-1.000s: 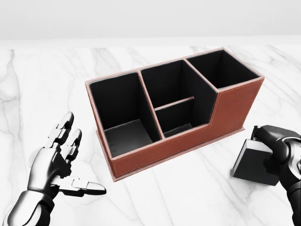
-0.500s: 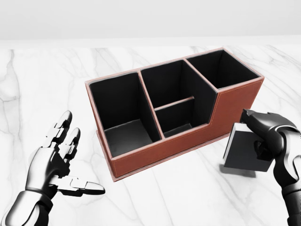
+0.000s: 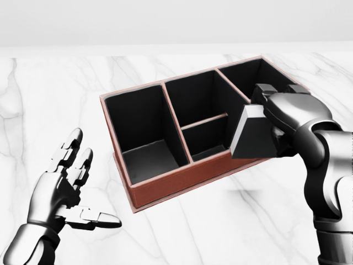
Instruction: Pick up the book and place it in the left compartment of the caddy.
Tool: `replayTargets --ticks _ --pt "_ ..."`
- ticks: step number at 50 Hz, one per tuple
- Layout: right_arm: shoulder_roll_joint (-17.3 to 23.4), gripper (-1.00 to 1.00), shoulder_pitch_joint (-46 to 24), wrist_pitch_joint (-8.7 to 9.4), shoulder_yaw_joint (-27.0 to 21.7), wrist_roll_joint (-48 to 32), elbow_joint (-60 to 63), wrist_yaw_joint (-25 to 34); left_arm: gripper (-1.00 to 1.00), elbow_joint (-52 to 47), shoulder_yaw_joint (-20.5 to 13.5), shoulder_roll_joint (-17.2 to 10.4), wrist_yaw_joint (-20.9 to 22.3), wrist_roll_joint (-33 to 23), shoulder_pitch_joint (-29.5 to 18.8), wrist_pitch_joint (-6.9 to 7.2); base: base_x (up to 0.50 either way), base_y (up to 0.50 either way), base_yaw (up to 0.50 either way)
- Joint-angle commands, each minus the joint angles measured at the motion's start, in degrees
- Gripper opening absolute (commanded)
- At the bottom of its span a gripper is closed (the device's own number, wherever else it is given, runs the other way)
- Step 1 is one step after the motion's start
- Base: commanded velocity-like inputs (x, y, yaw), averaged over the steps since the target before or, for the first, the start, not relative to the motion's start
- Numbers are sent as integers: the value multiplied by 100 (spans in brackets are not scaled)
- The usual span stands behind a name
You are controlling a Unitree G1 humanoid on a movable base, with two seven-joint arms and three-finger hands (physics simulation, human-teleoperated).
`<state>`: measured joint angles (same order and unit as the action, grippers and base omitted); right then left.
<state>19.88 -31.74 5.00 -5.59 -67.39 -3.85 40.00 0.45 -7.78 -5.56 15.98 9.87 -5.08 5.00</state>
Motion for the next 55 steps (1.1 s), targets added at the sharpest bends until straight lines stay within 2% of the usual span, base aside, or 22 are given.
replayTargets --ticks 1,11,15,21,30,35,48,55 --pt "-396 -100 -411 0 173 -329 549 0 100 -112 13 13 24 6 67 0 0 0 0" --pt "-938 -100 -1270 0 541 -160 -662 0 100 -238 2 19 87 35 119 0 0 0 0" --pt "-1226 -100 -1665 0 693 62 -1745 -680 100 -153 -62 -17 127 109 30 0 0 0 0" --pt "-1468 -100 -2168 0 830 456 -2715 -1469 100 -279 -149 -68 117 219 14 0 0 0 0" --pt "-1825 -100 -2892 0 957 903 -3796 -2151 100 -205 -297 -164 106 384 -116 0 0 0 0" --pt "-2054 -100 -3012 0 1070 1045 -4165 -2485 100 -290 -390 -217 82 499 -137 0 0 0 0" --pt "-2211 -100 -3239 0 1164 971 -4839 -2989 100 -281 -620 -331 -30 870 -271 0 0 0 0" --pt "-2299 -100 -3432 0 1176 1004 -5509 -3300 100 -105 -607 -390 -35 924 -339 0 0 0 0"
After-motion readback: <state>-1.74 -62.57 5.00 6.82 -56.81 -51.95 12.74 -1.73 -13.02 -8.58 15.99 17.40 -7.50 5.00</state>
